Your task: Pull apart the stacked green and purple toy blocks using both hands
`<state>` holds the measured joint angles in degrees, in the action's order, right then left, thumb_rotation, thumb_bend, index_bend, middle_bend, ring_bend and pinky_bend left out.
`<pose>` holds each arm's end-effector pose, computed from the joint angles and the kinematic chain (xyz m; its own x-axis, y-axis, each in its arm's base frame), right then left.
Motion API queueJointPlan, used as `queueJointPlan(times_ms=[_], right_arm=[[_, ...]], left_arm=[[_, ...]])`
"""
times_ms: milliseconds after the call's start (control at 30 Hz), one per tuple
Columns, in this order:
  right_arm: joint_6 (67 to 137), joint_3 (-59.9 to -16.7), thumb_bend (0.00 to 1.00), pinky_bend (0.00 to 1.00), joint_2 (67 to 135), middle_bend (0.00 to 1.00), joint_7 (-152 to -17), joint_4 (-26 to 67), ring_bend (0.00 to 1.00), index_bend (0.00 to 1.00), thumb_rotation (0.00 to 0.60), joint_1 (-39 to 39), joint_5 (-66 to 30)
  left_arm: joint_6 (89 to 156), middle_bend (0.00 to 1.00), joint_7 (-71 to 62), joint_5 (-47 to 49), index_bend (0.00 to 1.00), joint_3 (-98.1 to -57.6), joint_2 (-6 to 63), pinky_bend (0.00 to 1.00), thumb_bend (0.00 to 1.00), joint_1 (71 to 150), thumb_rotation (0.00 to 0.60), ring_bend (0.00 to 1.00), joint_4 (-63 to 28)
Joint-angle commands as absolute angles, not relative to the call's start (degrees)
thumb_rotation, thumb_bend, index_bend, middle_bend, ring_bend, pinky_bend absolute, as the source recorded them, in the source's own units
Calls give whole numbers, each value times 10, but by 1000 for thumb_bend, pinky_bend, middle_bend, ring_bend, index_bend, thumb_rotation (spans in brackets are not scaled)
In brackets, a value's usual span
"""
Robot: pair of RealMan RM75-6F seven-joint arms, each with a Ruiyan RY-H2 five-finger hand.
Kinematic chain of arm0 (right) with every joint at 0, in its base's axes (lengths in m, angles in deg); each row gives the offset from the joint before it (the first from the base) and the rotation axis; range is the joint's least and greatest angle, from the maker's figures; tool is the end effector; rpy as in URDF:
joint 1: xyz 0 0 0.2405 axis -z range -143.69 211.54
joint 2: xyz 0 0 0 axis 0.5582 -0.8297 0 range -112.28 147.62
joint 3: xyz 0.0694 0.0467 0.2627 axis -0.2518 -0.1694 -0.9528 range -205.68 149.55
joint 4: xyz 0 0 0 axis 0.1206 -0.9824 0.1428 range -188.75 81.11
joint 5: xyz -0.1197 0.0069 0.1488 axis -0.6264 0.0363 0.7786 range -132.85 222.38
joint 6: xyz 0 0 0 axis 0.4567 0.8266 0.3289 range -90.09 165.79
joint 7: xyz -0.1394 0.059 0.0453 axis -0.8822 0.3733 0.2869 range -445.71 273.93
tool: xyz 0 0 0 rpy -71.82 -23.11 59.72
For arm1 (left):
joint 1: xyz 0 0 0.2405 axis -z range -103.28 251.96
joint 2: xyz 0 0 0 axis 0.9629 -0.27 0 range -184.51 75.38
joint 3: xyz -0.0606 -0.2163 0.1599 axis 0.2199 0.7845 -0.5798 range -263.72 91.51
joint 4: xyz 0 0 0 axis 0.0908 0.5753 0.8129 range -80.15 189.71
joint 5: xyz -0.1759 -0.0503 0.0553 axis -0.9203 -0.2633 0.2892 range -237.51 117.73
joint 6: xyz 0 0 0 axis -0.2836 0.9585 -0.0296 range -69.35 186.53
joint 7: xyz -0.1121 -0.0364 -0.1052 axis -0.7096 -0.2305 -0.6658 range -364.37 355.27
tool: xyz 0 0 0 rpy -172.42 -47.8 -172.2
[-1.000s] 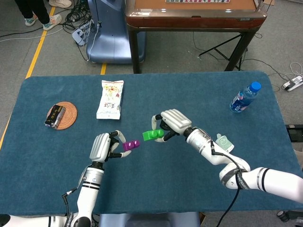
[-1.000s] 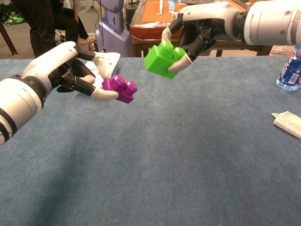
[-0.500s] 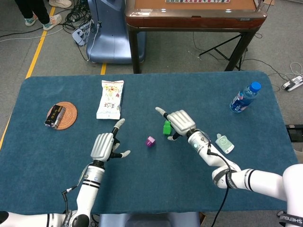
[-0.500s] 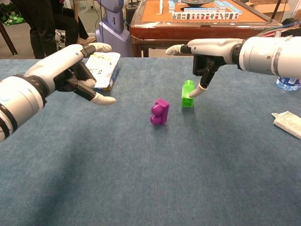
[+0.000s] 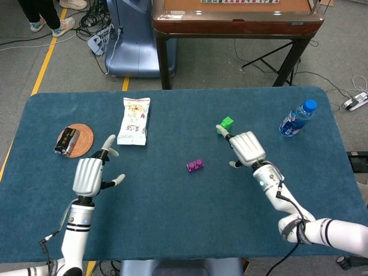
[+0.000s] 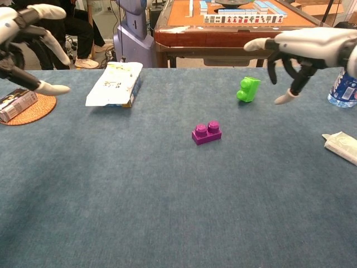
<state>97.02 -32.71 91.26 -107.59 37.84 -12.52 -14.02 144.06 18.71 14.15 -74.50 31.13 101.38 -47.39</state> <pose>-0.1749 -0.3840 0.0830 0.5808 -0.1614 0.7979 -0.7923 -0.3371 0.5086 -0.1695 0.3001 0.0883 0.1975 -0.1241 0.9724 0.9553 -0.1984 -0.2194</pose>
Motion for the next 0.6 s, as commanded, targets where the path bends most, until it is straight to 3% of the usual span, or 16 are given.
queueJointPlan(times_ms=[33,133,200,600], right_arm=[[1006,-307,0,676,870,387,-1096,418,458,36,600,-86,-146],[1031,-295,0,497,843,364,-1097,443,382,91,600,-57,-151],[1047,-288,0,450,831,361,-1094,453,367,110,600,-38,-157],[1128,-255,0,428,780,357,-1077,475,344,154,600,69,-195]], left_arm=[[1464,148,154,177,150,-767,243,417,58,978,600,151,-481],[1471,99,118,191,188,-781,198,394,58,954,600,93,-482],[1469,99,89,196,195,-792,169,373,58,940,600,92,-485],[1470,136,-1,192,190,-859,34,365,58,843,600,159,-481]])
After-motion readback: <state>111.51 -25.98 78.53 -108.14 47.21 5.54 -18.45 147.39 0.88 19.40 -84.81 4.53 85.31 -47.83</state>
